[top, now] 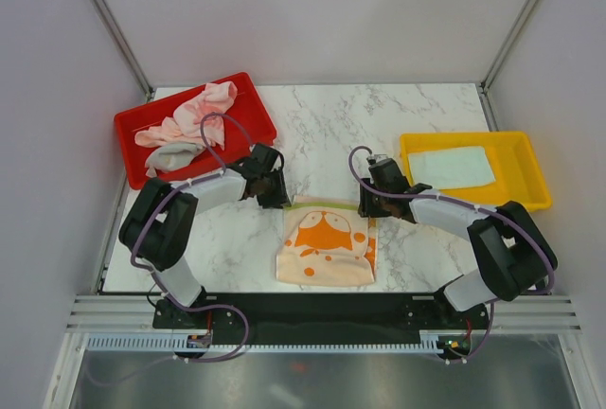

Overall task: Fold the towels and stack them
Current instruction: Flatten out the crumpled towel

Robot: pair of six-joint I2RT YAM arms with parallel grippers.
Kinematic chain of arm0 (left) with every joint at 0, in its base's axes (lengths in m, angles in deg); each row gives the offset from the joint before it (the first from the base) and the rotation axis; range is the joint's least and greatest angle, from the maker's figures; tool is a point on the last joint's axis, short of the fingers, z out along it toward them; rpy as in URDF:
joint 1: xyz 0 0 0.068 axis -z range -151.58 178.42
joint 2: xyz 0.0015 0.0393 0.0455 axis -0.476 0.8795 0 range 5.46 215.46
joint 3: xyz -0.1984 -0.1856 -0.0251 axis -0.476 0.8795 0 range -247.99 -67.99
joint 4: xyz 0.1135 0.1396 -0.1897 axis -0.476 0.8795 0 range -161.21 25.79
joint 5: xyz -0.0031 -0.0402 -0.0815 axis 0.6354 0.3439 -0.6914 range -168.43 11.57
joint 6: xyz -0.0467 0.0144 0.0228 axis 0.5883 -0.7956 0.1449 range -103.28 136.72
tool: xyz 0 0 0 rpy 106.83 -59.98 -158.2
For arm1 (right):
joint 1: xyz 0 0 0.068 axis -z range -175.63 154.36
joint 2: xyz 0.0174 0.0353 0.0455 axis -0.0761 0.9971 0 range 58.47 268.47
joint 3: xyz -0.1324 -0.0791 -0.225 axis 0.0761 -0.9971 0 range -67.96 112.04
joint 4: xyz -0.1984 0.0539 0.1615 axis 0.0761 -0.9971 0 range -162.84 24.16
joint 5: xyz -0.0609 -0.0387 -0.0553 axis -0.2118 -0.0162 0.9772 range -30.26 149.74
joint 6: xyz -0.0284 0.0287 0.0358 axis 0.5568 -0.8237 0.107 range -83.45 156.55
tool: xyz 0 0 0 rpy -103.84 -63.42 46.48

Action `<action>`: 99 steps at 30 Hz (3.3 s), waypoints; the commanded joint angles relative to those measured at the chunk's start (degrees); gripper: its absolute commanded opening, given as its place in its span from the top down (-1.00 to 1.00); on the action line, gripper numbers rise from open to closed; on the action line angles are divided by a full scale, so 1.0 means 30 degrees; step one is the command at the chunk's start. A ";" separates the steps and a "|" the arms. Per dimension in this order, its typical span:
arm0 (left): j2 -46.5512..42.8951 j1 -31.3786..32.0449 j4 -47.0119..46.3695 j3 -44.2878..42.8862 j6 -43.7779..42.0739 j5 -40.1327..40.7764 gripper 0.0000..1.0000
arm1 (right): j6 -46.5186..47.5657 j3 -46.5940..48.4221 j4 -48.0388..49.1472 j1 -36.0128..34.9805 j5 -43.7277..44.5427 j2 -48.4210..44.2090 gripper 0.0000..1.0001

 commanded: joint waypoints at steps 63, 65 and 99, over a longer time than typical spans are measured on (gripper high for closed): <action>-1.5984 0.1814 -0.0773 -0.8567 0.3748 -0.5633 0.95 | -0.2474 1.0309 0.2673 -0.0033 -0.3846 -1.4919 1.00; -1.5045 0.1843 -0.0450 -1.0408 0.3455 -0.5252 0.95 | -0.2355 1.1945 0.2703 -0.0033 -0.3612 -1.4211 1.00; 0.8888 -0.3928 -0.3760 -2.0350 -0.4164 -0.2817 0.95 | 0.3563 1.5324 1.1546 0.6850 -1.0172 0.9490 1.00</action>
